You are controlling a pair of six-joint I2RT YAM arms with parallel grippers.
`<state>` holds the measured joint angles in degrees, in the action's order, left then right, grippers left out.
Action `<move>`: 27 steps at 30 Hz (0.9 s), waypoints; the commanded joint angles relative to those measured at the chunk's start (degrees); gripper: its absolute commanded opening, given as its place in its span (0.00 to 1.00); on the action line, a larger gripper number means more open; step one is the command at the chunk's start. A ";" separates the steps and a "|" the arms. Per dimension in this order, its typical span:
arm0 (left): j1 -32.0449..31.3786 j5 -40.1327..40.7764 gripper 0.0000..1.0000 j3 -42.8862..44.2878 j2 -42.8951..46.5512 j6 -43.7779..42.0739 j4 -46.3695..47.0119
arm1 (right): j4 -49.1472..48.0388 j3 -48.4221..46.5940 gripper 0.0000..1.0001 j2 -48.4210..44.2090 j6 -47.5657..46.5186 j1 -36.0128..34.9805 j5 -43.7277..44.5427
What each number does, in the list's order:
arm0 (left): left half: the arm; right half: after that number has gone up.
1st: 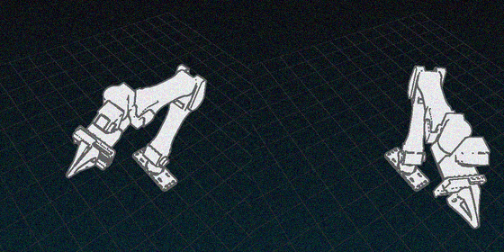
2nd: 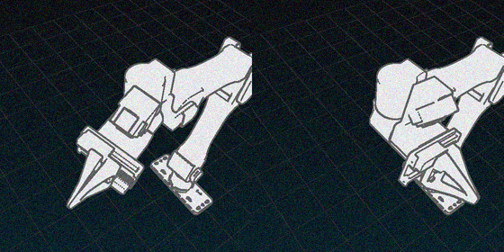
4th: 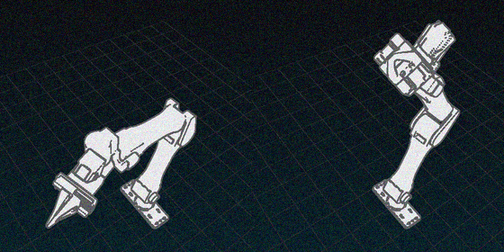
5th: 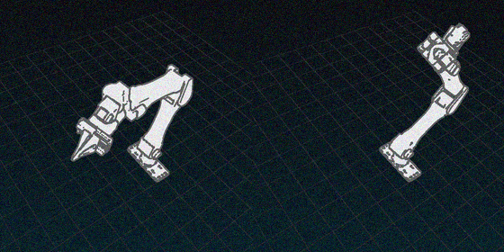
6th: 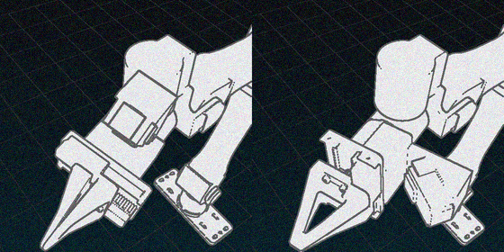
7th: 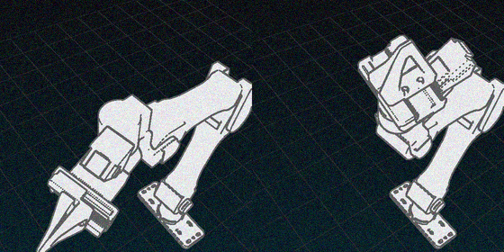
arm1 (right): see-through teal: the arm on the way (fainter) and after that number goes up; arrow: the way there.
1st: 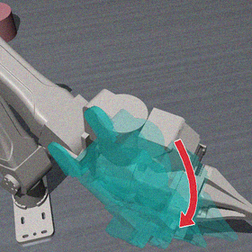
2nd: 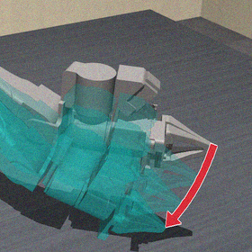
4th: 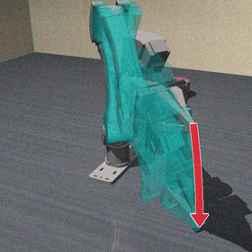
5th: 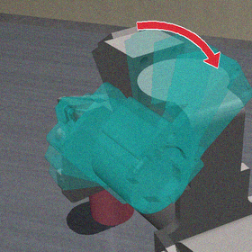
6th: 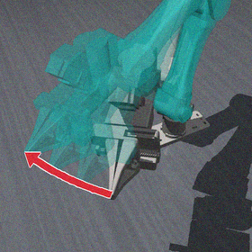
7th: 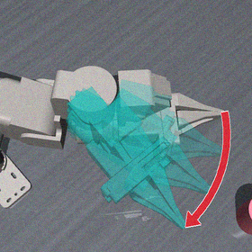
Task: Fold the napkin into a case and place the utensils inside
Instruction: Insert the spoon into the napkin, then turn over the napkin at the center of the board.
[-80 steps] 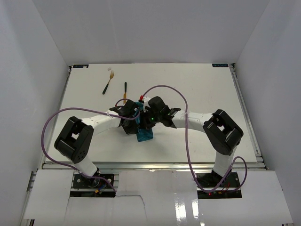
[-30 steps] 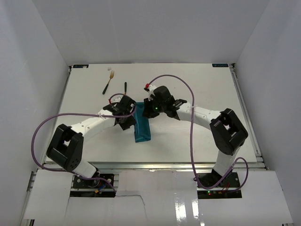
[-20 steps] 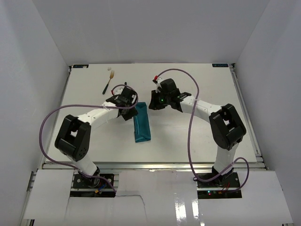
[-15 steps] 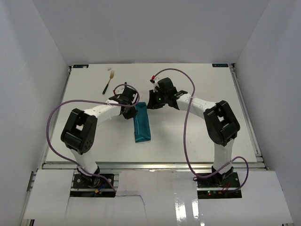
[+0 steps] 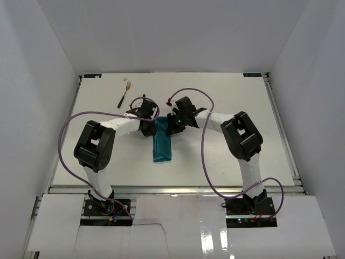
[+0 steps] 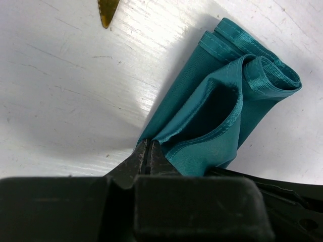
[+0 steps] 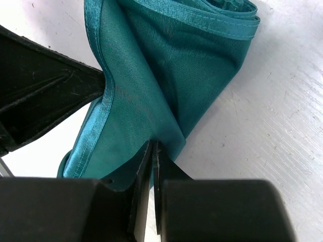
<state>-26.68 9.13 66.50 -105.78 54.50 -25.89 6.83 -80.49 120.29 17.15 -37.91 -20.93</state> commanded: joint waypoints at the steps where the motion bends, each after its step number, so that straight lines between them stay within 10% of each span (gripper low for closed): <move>1: 0.48 0.28 0.00 -1.99 1.27 0.78 -3.73 | 2.65 -2.65 0.10 0.30 -2.73 -0.23 0.01; 12: 1.53 8.71 0.50 -0.59 16.47 0.52 -7.67 | 12.40 -9.60 0.31 -6.47 -12.93 -3.91 5.89; 27: 18.59 9.77 0.59 -12.45 31.68 5.53 -12.08 | 30.95 -25.23 0.51 4.32 -3.88 -19.57 34.19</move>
<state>-7.88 19.00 54.15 -75.40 57.52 -37.15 31.27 -101.51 121.16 10.94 -56.77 6.28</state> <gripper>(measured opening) 0.588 0.509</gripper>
